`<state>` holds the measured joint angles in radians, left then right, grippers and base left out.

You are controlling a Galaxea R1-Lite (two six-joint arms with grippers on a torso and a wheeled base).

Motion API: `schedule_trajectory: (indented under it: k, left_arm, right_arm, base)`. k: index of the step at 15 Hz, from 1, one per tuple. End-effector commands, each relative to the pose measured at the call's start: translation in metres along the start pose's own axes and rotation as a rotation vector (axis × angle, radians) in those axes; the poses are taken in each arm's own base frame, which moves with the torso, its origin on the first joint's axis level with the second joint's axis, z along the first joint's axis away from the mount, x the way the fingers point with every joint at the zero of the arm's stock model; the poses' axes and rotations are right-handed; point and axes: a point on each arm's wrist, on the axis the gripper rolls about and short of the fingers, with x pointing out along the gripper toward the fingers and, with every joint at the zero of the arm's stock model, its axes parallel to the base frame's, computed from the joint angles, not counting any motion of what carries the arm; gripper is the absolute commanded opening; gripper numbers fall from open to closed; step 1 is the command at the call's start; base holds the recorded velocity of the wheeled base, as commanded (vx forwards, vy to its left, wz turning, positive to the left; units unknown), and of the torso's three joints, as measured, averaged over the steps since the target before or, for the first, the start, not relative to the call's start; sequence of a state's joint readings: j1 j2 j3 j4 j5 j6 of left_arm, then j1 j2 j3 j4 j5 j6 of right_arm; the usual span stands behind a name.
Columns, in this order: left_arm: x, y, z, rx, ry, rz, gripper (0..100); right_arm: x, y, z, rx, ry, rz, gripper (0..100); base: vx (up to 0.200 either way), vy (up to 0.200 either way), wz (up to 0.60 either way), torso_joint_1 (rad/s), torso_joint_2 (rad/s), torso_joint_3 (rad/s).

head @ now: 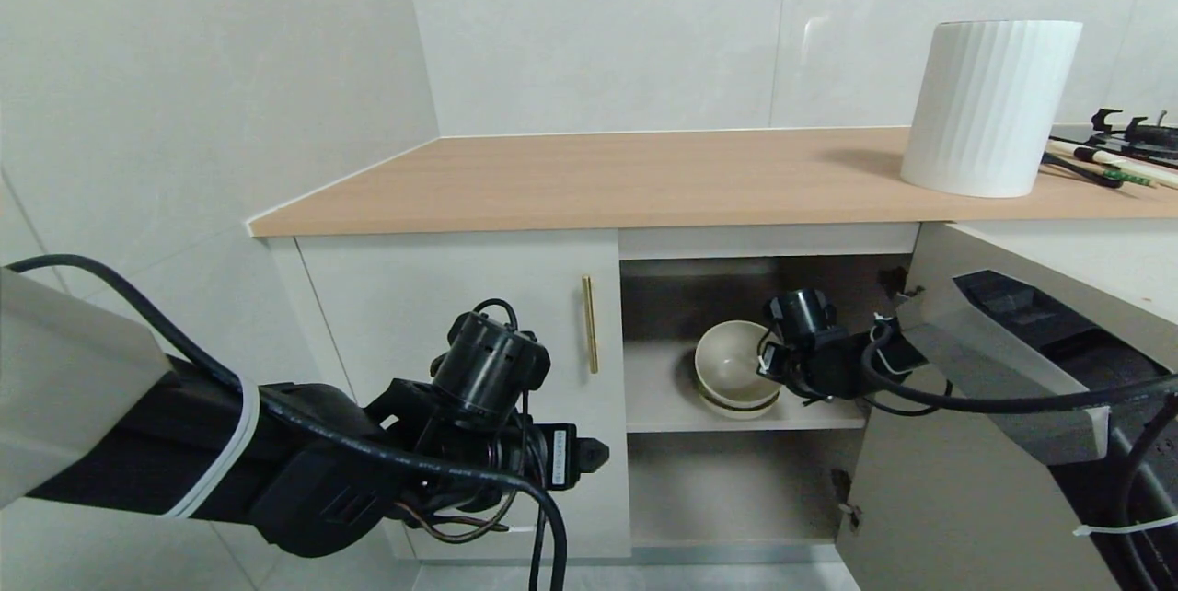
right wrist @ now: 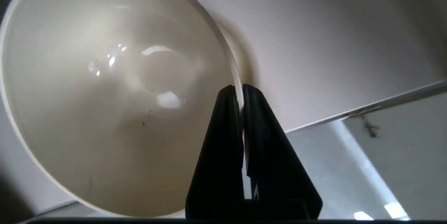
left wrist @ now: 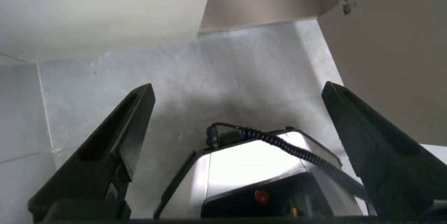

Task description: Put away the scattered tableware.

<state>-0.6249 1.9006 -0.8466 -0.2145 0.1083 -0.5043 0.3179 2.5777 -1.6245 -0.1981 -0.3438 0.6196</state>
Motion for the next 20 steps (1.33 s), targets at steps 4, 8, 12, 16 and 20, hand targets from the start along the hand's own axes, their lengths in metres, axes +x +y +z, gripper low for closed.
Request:
schedule_trajectory:
  k: [4,8,12,16,20]
  left_arm:
    - [0.001,0.000,0.000,-0.001,0.002,0.002,100]
    - [0.001,0.000,0.000,-0.001,0.002,0.002,100]
    - [-0.001,0.001,0.002,-0.007,-0.010,0.003,100]
    - [-0.039,0.010,0.016,-0.041,-0.111,-0.023,100]
    - [-0.103,0.026,0.013,-0.059,-0.241,-0.073,100]
  right_arm:
    - [0.000,0.002,-0.001,-0.003,0.002,-0.001,100]
    - [0.000,0.002,-0.001,-0.002,0.003,0.002,100]
    - [-0.016,0.003,0.006,-0.002,0.011,0.000,100]
    - [-0.100,0.003,0.001,-0.053,0.091,0.065,100]
    - [-0.203,-0.013,0.003,-0.142,0.100,0.201,100]
  base:
    - [0.000,0.000,0.00,0.000,0.00,0.000]
    - [0.000,0.000,0.00,0.000,0.00,0.000]
    - [0.000,0.000,0.00,0.000,0.00,0.000]
    - [0.000,0.000,0.00,0.000,0.00,0.000]
    - [0.000,0.000,0.00,0.000,0.00,0.000]
